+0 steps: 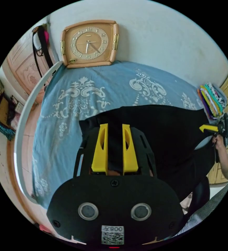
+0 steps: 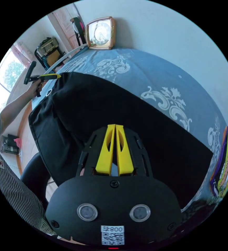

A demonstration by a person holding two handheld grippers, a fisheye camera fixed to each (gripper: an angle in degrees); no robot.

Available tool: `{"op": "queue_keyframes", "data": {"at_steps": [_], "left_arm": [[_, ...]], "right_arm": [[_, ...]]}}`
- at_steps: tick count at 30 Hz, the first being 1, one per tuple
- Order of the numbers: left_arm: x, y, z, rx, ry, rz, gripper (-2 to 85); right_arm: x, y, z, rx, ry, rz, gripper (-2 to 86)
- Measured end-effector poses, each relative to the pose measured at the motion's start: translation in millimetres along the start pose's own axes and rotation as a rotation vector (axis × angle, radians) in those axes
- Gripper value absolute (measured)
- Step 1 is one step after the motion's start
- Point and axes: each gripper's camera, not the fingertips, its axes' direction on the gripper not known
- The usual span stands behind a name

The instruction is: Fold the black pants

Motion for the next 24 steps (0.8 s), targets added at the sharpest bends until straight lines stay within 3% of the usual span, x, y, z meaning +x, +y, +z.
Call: {"op": "queue_keyframes", "data": {"at_steps": [13, 24], "left_arm": [[-5, -140, 71, -0.376, -0.060, 0.181, 13.6], [18, -189, 62, -0.409, -0.009, 0.267, 11.2]], "right_arm": [[-2, -178, -5, -0.024, -0.035, -0.182, 9.2], [-39, -288, 19, -0.170, 0.033, -0.274, 10.2]]}}
